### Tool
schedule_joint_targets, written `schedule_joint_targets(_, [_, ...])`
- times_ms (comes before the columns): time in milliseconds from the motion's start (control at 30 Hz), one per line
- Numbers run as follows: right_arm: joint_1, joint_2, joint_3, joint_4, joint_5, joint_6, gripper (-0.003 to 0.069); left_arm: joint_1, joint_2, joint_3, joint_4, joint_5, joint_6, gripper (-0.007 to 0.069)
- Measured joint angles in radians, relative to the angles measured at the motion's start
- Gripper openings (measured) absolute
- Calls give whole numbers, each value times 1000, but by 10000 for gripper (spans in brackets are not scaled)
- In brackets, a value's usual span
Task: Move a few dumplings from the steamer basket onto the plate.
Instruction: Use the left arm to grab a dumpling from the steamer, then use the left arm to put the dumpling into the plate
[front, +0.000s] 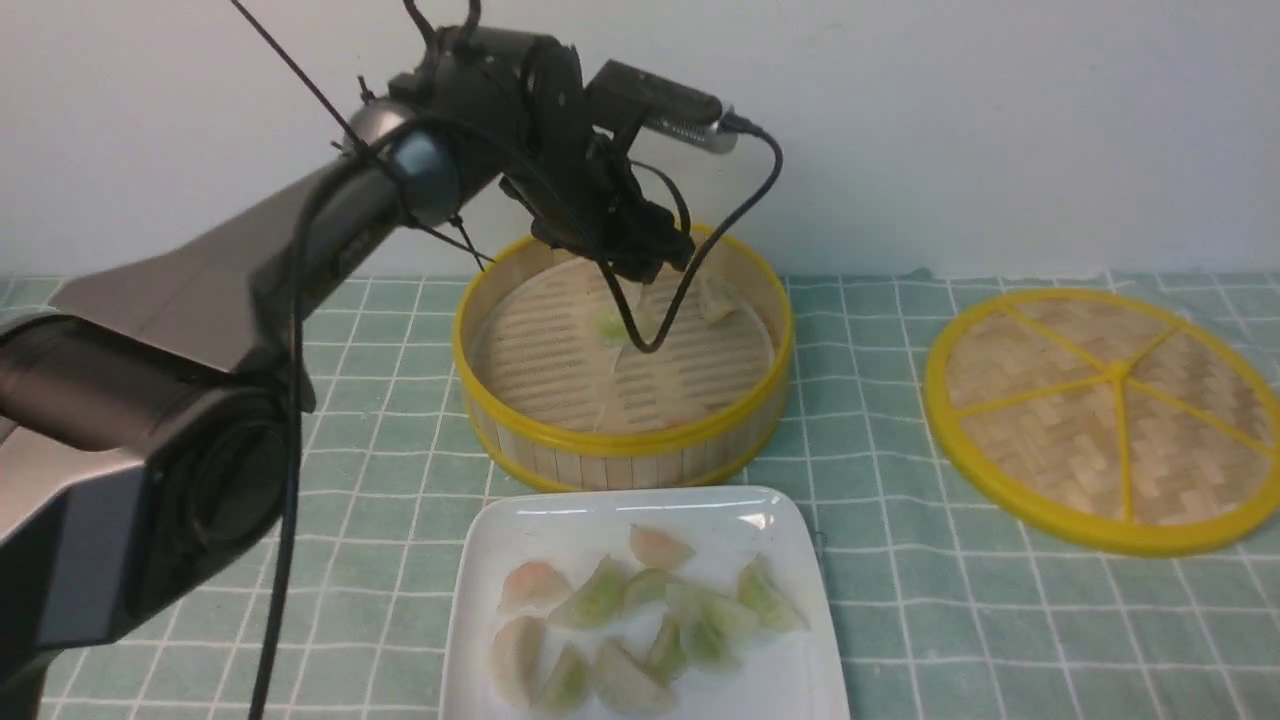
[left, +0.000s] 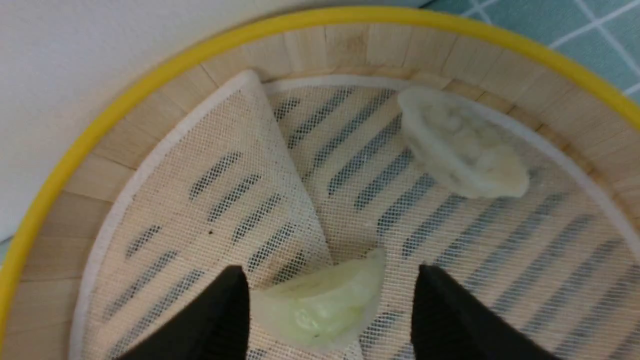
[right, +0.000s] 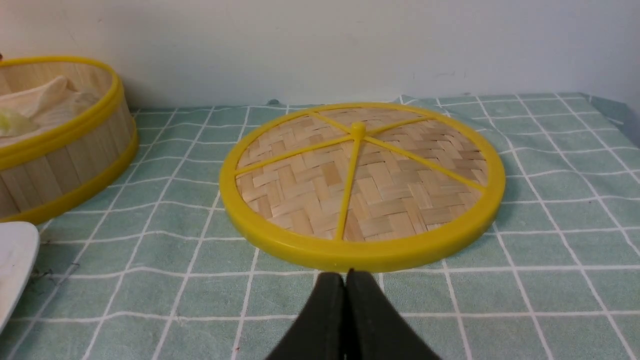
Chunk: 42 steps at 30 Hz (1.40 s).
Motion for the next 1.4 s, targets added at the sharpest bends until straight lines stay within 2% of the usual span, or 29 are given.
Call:
schedule_joint_targets(267, [0,0,0,0,0,0,-15,-32,88,-4,144,-44,71,498])
schedule_joint_targets(467, [0,0,0,0,0,0,-15,-48,104,-11,141,-82,65,518])
schedule_joint_targets(500, [0,0,0,0,0,0,-15,-48,106,-12,129,-81,55,511])
schedule_joint_targets(600, [0,0,0,0,0,0,-15,-48,108,-16,105,-61,8,412])
schedule_joint_targets(667, [0,0,0,0,0,0,-15,-48,108,-34,105,-16,-23,255])
schedule_joint_targets(700, [0,0,0,0,0,0,-15,-48,108,-36,103,-9,-29,238])
schedule_joint_targets(733, [0,0,0,0,0,0,-15,-48,109,-56,103,49,-43,137])
schedule_joint_targets(1000, [0,0,0,0,0,0,-15,-49,30,-207,99,336,-57,123])
schedule_joint_targets(1267, [0,0,0,0,0,0,-15,-50,-48,-282,86,366,-57,123])
schedule_joint_targets(1400, [0,0,0,0,0,0,-15,-60,-56,-281,20,384,-56,123])
